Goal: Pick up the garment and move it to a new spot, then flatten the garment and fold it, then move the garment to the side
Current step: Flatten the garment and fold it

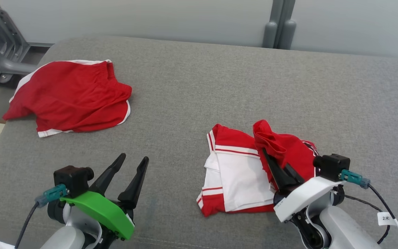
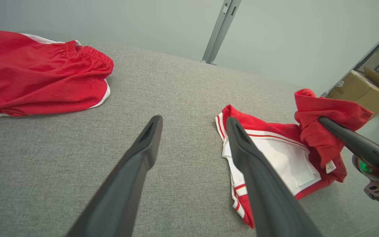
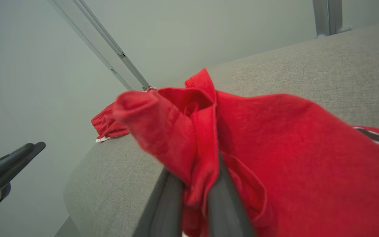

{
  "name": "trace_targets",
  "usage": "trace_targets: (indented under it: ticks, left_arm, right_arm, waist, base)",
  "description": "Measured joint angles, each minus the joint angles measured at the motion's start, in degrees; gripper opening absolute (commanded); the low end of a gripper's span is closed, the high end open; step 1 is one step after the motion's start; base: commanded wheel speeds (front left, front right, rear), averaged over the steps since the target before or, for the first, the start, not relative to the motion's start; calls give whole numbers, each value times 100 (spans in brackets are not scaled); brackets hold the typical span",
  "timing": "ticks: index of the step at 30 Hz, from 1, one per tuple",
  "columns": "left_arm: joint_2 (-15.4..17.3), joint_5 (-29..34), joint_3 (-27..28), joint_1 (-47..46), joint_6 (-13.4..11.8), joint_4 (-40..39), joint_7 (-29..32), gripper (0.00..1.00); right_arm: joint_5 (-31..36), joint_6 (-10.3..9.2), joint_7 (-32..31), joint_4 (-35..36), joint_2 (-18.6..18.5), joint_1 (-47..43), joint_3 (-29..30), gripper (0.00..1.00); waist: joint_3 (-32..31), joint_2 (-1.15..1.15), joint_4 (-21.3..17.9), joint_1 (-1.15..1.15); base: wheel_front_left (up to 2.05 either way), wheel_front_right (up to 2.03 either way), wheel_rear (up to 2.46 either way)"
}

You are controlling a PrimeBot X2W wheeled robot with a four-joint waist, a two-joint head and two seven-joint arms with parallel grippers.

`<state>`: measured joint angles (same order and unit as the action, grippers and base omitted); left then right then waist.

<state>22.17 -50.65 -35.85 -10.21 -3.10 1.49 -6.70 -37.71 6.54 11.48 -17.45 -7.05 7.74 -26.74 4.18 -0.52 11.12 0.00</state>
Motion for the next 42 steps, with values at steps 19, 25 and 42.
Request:
trace_targets:
  ticks: [19, 25, 42]
  left_arm:
    - [-3, 0, 1, 1, -21, 26, 0, 100]
    - [5, -1, 60, 29, -52, 33, -22, 100]
    - [77, -3, 179, 208, -109, -22, -101, 100]
  right_arm:
    - [160, -312, -145, -771, 213, 477, -110, 95]
    - [190, -303, -158, -910, 304, 539, -220, 100]
    - [-15, -259, 43, -408, 118, 762, 132, 100]
  waist:
    - [23, 0, 813, 0]
    - [47, 0, 841, 0]
    - [3, 0, 299, 0]
  base:
    - [0, 0, 0]
    - [0, 0, 0]
    - [0, 0, 0]
